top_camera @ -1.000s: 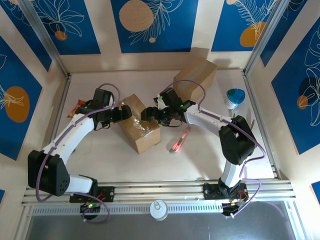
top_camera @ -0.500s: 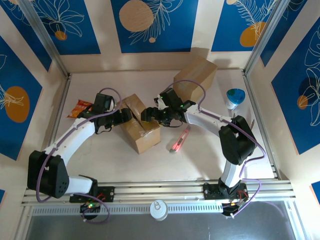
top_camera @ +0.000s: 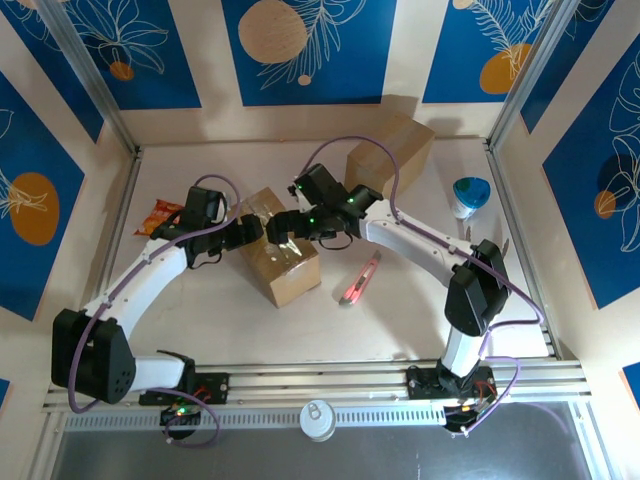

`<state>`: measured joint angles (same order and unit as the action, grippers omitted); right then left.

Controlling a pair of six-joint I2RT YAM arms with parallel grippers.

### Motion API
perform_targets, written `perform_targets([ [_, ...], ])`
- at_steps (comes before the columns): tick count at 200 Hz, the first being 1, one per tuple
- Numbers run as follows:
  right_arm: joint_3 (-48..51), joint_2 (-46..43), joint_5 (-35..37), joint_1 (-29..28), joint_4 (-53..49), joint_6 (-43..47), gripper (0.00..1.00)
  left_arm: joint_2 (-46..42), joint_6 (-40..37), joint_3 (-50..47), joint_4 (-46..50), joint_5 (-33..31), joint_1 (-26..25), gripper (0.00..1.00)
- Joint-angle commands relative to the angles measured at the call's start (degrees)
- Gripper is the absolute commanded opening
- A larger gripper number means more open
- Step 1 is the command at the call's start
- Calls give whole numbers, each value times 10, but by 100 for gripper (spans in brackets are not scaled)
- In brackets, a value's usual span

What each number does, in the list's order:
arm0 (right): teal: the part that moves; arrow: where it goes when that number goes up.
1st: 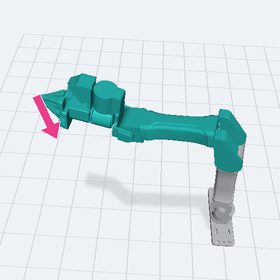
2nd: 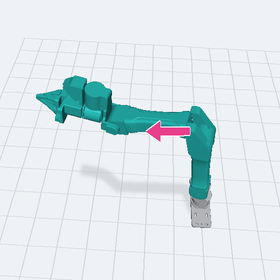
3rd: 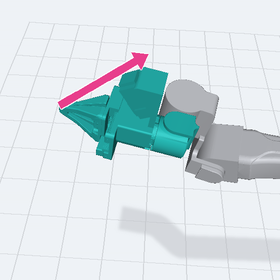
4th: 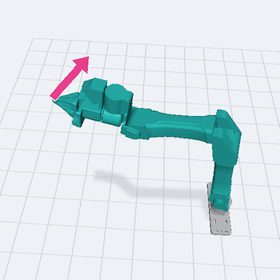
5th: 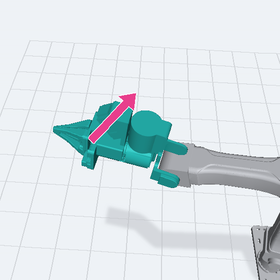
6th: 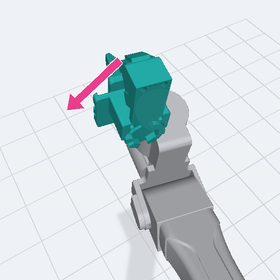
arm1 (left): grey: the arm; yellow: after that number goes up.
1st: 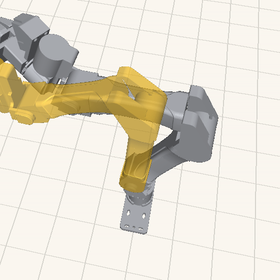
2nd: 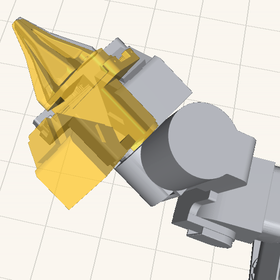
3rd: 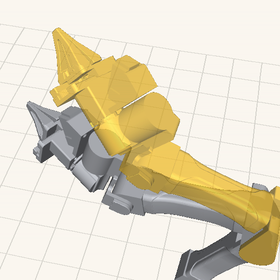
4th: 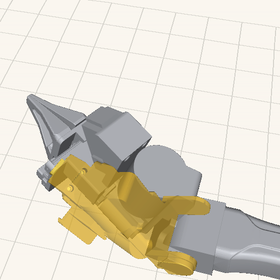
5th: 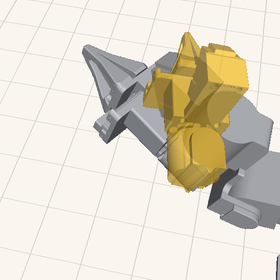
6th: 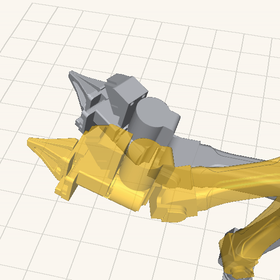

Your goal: Unpack the express box

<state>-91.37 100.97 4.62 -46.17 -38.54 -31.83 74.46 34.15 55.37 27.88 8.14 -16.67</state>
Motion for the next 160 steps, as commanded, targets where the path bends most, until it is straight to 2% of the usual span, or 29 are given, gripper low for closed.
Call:
perform_targets([
  [1, -38, 26, 56, -11, -68, 34, 99, -9, -4, -2, 13, 8, 0, 89],
  [78, -127, 99, 117, -30, -108, 60, 99, -20, -13, -7, 25, -7, 4, 93],
  [133, -125, 115, 116, -40, -106, 54, 99, -37, -19, -6, 15, 13, 5, 100],
  [160, -114, 117, 118, -40, -102, 49, 99, -58, -20, 9, 32, 6, 5, 100],
])
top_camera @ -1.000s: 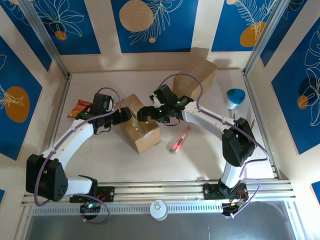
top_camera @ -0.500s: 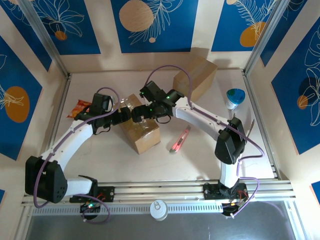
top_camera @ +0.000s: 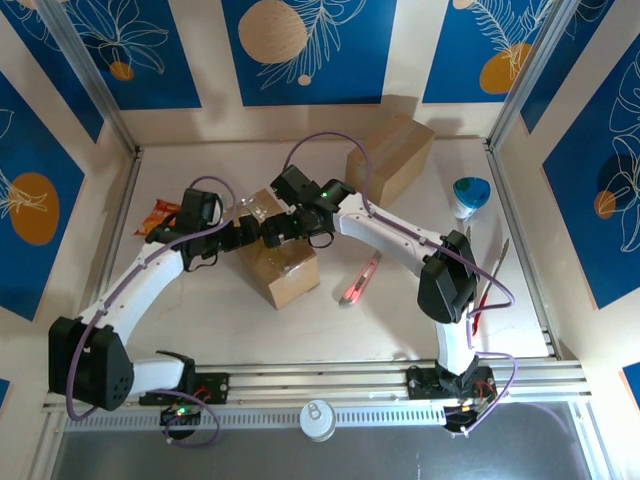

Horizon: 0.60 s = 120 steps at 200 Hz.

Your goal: Unpack the express box

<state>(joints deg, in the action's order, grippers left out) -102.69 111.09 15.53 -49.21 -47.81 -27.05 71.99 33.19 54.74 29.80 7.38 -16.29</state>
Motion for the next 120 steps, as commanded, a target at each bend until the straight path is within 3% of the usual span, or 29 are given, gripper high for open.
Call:
perform_targets([
  [1, -1, 16, 9, -10, -9, 2, 99, -35, -10, 16, 13, 12, 1, 100],
  [62, 12, 12, 9, -9, -5, 0, 99, -65, 15, 10, 17, 0, 19, 100],
  [120, 19, -1, 1, -9, -3, 0, 99, -3, 28, -4, -38, 23, 52, 100],
])
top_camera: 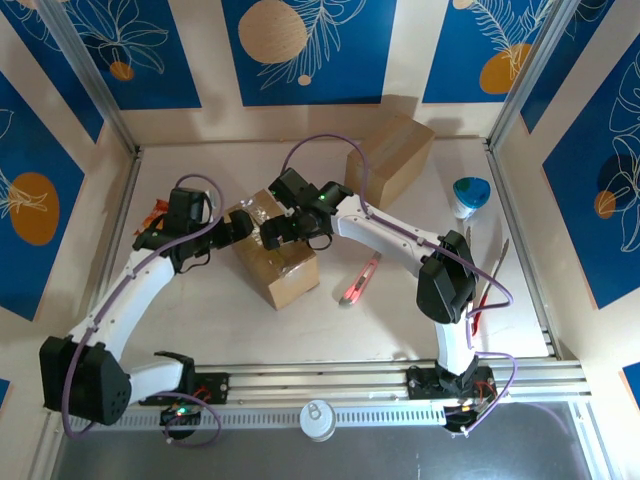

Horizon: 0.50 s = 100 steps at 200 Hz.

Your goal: Unpack the express box

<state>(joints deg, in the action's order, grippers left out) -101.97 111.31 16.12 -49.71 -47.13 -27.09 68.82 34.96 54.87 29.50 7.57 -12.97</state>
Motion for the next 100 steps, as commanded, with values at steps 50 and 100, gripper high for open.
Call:
perform_targets([
  [50, 18, -17, -8, -5, -14, 2, 99, 76, 20, -35, -102, 49, 38, 100],
  [100, -23, -16, 5, -5, -38, 28, 99, 61, 18, -59, -122, 68, 38, 100],
])
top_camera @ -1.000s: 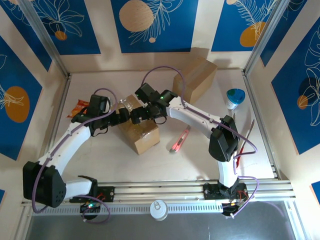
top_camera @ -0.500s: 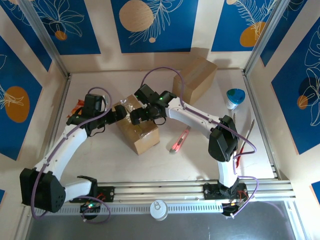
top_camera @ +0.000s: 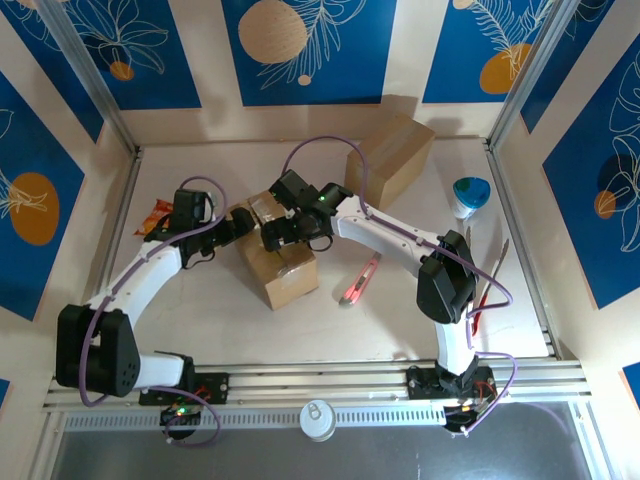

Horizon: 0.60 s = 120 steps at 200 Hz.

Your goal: Unpack the express box

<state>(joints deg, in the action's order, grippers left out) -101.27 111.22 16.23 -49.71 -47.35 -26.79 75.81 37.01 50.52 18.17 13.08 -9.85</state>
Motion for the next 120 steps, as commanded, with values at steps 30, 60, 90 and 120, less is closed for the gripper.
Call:
perform_targets([
  [30, -72, 7, 16, -6, -62, 44, 99, -24, -5, -17, -2, 17, 7, 100],
  [60, -105, 30, 26, -7, -77, 54, 99, -30, -5, -19, -1, 23, 7, 100],
  [90, -118, 49, 28, -8, -80, 56, 99, -31, -6, -21, -2, 26, 7, 100],
  [120, -121, 65, 27, -12, -81, 54, 99, -31, -7, -26, -2, 26, 8, 100],
])
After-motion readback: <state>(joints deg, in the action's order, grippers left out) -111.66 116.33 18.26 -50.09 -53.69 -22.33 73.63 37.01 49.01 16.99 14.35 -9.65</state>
